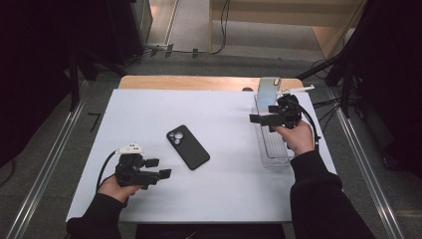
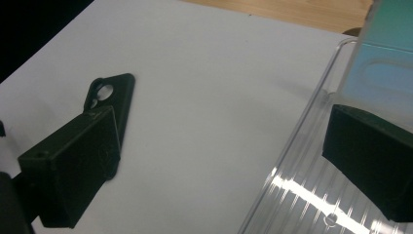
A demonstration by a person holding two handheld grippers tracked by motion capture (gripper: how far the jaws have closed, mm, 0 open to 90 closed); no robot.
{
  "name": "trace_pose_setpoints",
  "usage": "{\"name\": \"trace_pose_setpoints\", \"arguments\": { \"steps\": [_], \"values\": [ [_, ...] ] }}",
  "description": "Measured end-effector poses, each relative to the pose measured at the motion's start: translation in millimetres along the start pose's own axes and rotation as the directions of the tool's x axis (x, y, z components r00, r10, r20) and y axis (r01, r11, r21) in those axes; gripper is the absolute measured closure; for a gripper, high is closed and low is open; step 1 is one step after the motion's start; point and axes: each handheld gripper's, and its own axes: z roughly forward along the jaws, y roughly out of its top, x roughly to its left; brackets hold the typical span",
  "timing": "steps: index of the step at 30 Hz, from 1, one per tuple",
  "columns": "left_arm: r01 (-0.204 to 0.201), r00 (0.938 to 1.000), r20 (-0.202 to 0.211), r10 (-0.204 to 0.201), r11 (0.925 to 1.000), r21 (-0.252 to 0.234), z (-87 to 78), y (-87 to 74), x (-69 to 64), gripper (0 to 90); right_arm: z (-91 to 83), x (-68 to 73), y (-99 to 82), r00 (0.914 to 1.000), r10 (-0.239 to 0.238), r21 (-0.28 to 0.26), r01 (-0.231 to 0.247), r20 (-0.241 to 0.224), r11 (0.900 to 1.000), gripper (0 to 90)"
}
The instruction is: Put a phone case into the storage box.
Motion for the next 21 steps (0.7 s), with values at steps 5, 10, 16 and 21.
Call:
{"name": "trace_pose_setpoints", "arguments": {
  "steps": [5, 10, 16, 21],
  "values": [
    [0.002, 0.9999, 0.012, -0.002, 1.0000, -0.002, 1.1, 3.9, 2.8, 27.4, -2.8, 12.0, -7.0, 0.9979, -0.035, 0.000, 0.035, -0.054, 0.9994, 0.0],
    [0.004, 0.9999, 0.010, -0.004, 1.0000, -0.007, -1.0, 4.2, 4.1, 27.4, -1.6, 20.5, -16.1, 0.9945, -0.061, 0.027, 0.063, -0.085, 0.9977, 0.0],
    [-0.001, 0.9999, 0.013, 0.001, 0.9999, -0.012, -2.3, 5.9, 2.2, 27.4, -3.0, 33.1, -30.6, 0.9902, -0.088, 0.062, 0.095, -0.108, 0.9935, 0.0],
    [-0.005, 0.9997, 0.024, 0.005, 1.0000, -0.007, -0.8, 6.5, 0.6, 27.4, -8.3, 41.3, -40.7, 0.9844, -0.110, 0.064, 0.119, -0.138, 0.9908, 0.0]
  ]
}}
